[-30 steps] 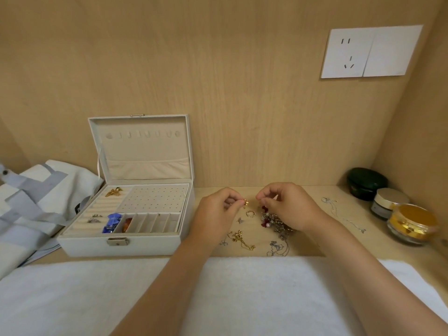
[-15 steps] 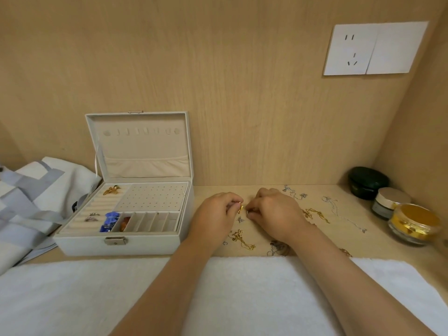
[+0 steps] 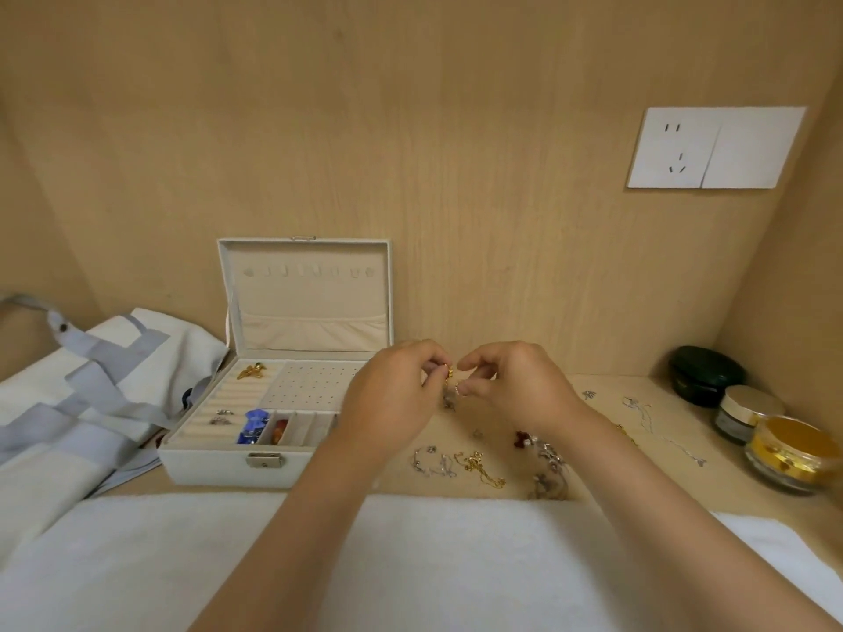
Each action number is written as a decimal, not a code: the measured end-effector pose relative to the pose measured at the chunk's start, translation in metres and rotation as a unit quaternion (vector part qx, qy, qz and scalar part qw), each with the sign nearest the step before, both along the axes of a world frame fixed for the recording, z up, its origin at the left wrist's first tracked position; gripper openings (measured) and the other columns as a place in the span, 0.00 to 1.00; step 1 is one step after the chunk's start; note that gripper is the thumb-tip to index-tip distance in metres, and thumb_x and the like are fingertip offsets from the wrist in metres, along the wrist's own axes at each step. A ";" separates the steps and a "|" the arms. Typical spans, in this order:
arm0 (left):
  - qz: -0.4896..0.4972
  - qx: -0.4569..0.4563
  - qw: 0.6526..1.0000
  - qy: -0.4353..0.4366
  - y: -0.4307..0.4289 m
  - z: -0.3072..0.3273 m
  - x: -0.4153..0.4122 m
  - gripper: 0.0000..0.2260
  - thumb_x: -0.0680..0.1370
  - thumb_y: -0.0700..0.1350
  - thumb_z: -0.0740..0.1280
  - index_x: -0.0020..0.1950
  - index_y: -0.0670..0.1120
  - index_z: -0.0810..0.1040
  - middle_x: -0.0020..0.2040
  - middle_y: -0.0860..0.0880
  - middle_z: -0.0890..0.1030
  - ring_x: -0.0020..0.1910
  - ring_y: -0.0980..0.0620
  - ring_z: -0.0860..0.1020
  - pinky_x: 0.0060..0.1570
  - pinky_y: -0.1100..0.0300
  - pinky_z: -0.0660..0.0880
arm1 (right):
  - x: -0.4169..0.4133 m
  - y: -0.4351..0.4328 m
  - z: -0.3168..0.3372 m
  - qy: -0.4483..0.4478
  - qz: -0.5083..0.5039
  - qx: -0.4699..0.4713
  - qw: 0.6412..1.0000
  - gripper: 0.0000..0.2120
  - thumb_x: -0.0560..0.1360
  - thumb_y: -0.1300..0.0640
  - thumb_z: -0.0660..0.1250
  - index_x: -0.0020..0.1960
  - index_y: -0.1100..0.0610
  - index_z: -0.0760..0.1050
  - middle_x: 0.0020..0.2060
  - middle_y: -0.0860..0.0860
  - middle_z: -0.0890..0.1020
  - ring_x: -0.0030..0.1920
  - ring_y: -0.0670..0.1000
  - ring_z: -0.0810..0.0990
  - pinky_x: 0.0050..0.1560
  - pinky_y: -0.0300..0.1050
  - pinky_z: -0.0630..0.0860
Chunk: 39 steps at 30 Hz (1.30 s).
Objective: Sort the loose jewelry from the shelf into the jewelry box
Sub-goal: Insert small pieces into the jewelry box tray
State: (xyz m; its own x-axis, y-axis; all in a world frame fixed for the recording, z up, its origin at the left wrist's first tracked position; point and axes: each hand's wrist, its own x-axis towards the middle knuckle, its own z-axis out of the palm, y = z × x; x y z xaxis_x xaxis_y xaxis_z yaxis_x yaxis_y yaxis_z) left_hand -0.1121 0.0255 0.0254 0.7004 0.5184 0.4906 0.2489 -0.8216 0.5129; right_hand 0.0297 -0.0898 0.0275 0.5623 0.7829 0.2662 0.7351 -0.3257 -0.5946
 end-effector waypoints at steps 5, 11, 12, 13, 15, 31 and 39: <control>0.044 -0.007 0.999 -0.012 0.055 0.018 -0.048 0.05 0.78 0.48 0.67 0.49 0.58 0.82 0.45 0.62 0.81 0.38 0.63 0.75 0.42 0.60 0.73 | -0.036 0.043 0.026 0.007 0.031 0.018 0.999 0.04 0.69 0.50 0.78 0.41 0.47 0.84 0.37 0.43 0.84 0.35 0.40 0.80 0.43 0.45 0.80; 0.098 -0.086 0.990 -0.053 0.121 0.012 -0.110 0.09 0.78 0.45 0.70 0.45 0.61 0.80 0.42 0.61 0.82 0.40 0.60 0.77 0.45 0.60 0.74 | -0.085 0.110 0.035 -0.004 0.065 0.008 0.998 0.06 0.68 0.49 0.79 0.43 0.46 0.84 0.37 0.41 0.83 0.41 0.40 0.81 0.48 0.44 0.79; 0.104 -0.100 0.988 -0.064 0.130 0.009 -0.120 0.09 0.78 0.45 0.70 0.44 0.61 0.80 0.42 0.60 0.83 0.41 0.60 0.78 0.46 0.61 0.75 | -0.093 0.120 0.035 -0.006 0.067 0.000 0.998 0.07 0.67 0.49 0.79 0.43 0.47 0.84 0.37 0.41 0.83 0.42 0.41 0.81 0.49 0.44 0.80; 0.107 -0.112 0.985 -0.073 0.138 0.006 -0.128 0.09 0.77 0.44 0.70 0.44 0.61 0.80 0.41 0.60 0.83 0.42 0.62 0.79 0.46 0.65 0.74 | -0.099 0.131 0.034 -0.010 0.069 -0.008 0.998 0.07 0.67 0.49 0.80 0.43 0.47 0.84 0.37 0.41 0.83 0.43 0.41 0.81 0.50 0.45 0.80; 0.113 -0.135 0.980 -0.091 0.151 -0.001 -0.142 0.09 0.77 0.43 0.71 0.45 0.58 0.81 0.40 0.60 0.83 0.42 0.66 0.79 0.42 0.74 0.71 | -0.111 0.152 0.032 -0.022 0.072 -0.016 0.997 0.07 0.67 0.49 0.80 0.41 0.48 0.84 0.36 0.41 0.83 0.42 0.42 0.81 0.48 0.46 0.80; 0.116 -0.165 0.968 -0.150 0.186 -0.029 -0.169 0.06 0.76 0.45 0.71 0.45 0.57 0.82 0.41 0.59 0.82 0.38 0.57 0.76 0.42 0.63 0.74 | -0.152 0.233 0.001 -0.174 0.092 -0.064 0.978 0.05 0.73 0.48 0.72 0.43 0.49 0.81 0.39 0.44 0.83 0.44 0.47 0.79 0.42 0.43 0.72; 0.108 -0.193 0.964 -0.150 0.185 -0.031 -0.163 0.06 0.77 0.46 0.72 0.45 0.57 0.82 0.40 0.58 0.82 0.40 0.54 0.78 0.45 0.60 0.77 | -0.147 0.227 0.003 -0.212 0.126 -0.086 0.965 0.06 0.77 0.50 0.69 0.50 0.45 0.84 0.47 0.41 0.85 0.49 0.46 0.79 0.44 0.42 0.72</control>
